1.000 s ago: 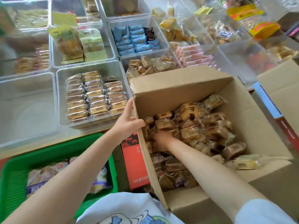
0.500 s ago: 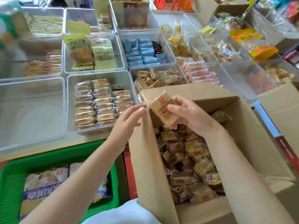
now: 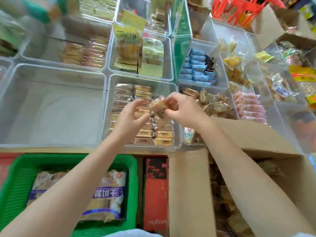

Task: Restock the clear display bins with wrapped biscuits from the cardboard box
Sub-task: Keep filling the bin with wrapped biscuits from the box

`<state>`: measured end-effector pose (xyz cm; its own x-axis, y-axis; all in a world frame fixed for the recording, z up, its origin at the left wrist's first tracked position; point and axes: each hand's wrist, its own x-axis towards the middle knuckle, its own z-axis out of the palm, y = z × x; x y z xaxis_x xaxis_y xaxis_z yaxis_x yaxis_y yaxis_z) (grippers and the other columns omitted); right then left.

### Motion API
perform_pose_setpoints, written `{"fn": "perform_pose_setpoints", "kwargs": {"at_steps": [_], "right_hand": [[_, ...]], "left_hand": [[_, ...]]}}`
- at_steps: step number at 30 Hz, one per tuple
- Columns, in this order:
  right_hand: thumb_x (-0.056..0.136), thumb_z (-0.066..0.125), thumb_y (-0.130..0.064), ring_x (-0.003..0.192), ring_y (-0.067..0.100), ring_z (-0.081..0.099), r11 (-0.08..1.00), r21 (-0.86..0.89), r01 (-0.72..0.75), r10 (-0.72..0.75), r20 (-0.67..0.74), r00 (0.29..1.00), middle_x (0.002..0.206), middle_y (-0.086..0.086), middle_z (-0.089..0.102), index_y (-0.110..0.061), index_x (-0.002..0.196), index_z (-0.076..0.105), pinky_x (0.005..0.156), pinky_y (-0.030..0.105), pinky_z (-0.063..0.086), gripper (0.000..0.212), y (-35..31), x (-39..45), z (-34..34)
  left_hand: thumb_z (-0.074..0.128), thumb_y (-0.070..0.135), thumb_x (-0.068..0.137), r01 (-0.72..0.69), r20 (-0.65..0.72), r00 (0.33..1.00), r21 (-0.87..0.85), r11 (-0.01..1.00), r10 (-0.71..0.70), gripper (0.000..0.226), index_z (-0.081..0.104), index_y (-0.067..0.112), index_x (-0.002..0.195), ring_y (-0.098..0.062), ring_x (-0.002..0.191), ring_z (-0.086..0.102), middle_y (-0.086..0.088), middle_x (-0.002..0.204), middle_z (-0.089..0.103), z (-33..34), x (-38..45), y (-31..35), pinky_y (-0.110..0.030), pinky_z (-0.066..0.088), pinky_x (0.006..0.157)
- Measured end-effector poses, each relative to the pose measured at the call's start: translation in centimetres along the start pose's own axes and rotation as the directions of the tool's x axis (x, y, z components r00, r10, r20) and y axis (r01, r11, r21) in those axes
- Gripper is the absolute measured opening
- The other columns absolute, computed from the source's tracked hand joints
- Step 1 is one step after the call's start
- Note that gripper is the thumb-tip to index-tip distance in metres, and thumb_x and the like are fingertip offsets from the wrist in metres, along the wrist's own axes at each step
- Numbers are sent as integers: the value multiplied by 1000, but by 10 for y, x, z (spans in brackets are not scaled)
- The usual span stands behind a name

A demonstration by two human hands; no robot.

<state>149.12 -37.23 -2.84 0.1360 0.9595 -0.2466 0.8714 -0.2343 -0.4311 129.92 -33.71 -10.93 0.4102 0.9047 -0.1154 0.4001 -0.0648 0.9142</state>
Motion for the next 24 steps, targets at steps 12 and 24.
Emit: {"fn": "perform_pose_setpoints", "kwargs": {"at_steps": [12, 24], "right_hand": [[92, 52, -1, 108, 34, 59, 749, -662, 6, 40, 53, 998, 114, 14, 65, -10, 112, 52, 78, 40, 45, 22, 43, 130, 79], [96, 44, -8, 135, 37, 45, 817, -575, 38, 242, 402, 883, 153, 23, 38, -2, 151, 32, 107, 45, 45, 57, 5, 84, 90]], "left_hand": [[34, 47, 96, -16, 64, 997, 748, 663, -48, 56, 54, 23, 143, -29, 145, 38, -10, 151, 50, 6, -23, -96, -46, 34, 114], [30, 46, 99, -13, 100, 990, 761, 649, -98, 55, 43, 27, 149, -26, 149, 26, -7, 159, 38, 6, -24, -95, -43, 25, 119]]}}
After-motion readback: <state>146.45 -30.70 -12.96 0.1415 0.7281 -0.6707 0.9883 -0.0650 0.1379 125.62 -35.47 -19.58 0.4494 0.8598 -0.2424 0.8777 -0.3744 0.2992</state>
